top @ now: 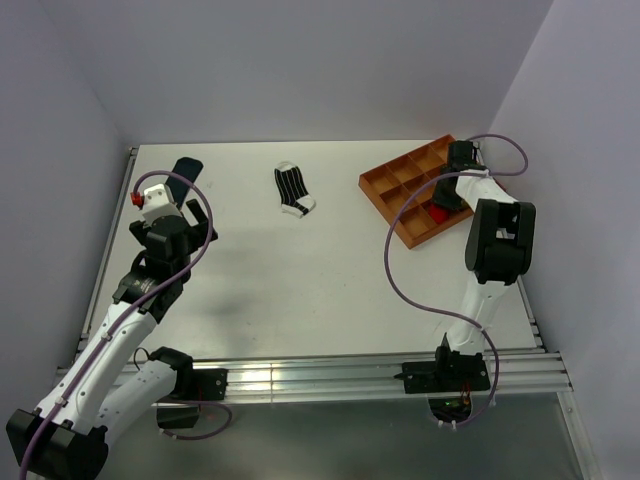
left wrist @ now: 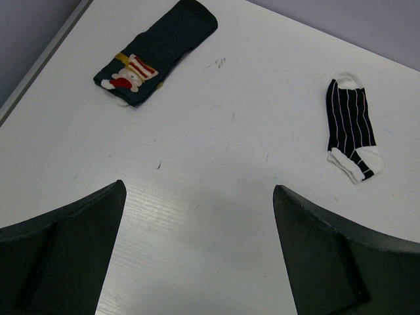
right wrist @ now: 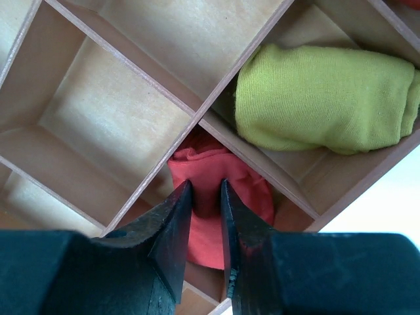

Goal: Roll the socks
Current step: Place the sock in the storage box, then move the sock to the center of the board.

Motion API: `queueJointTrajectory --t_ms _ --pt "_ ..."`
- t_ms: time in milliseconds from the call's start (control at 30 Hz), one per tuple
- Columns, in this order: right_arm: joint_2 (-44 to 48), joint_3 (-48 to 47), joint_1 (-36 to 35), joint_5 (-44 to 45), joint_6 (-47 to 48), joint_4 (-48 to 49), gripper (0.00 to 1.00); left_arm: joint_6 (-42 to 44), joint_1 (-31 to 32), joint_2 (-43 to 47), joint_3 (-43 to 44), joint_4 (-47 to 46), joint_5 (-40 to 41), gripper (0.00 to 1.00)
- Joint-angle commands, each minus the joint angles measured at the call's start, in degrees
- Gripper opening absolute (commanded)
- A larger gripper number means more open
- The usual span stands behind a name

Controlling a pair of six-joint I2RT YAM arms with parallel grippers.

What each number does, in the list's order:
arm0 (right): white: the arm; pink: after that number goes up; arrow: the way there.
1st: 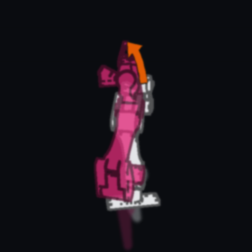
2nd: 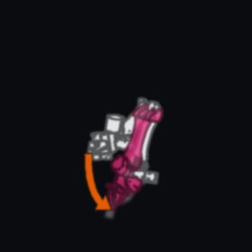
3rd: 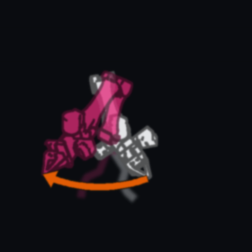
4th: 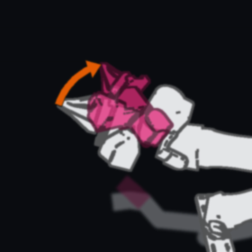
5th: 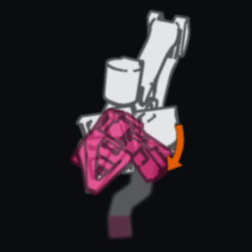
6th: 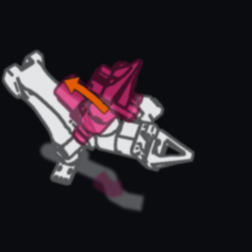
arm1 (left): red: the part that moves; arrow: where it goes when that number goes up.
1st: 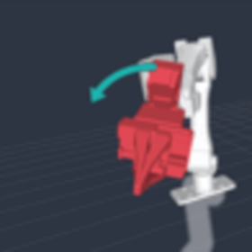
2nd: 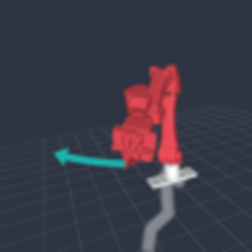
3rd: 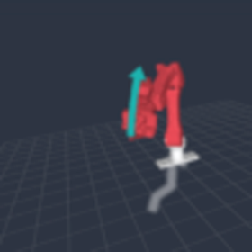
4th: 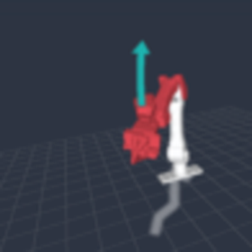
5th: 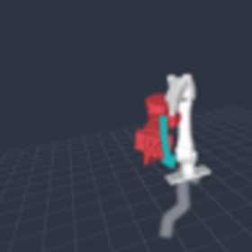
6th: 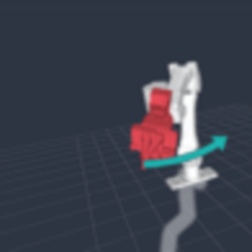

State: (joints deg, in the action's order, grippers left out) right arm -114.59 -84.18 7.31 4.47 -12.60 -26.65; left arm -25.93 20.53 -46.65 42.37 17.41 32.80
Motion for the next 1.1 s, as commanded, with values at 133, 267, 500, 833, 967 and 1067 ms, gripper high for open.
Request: queueJointTrajectory --t_ms 133,267,500,833,967,1067 --pt "-2.31 -1.24 0.95 -0.95 -0.41 -4.10 0.29 0.88 -0.23 -0.28 0.35 -0.62 -0.72 0.99" --pt "-4.15 -4.76 1.21 -1.92 -0.67 -6.04 0.29 0.89 -0.23 -0.54 0.26 -0.71 -0.28 0.99" --pt "1.45 -3.01 1.48 -4.21 -2.60 -4.37 0.43 0.53 -0.32 -1.07 0.61 -0.27 -0.10 0.99" --pt "25.79 1.82 1.39 -4.21 -7.26 -5.25 0.71 -0.52 -0.50 -0.11 1.49 0.52 -3.08 0.99" --pt "39.13 3.23 1.48 -2.37 -8.67 -6.39 0.84 -0.61 -0.58 0.77 1.49 0.43 -4.49 0.99" --pt "46.96 2.89 1.48 -1.13 -8.67 -9.11 0.88 -1.05 -0.58 1.04 1.75 0.69 -4.06 0.99"
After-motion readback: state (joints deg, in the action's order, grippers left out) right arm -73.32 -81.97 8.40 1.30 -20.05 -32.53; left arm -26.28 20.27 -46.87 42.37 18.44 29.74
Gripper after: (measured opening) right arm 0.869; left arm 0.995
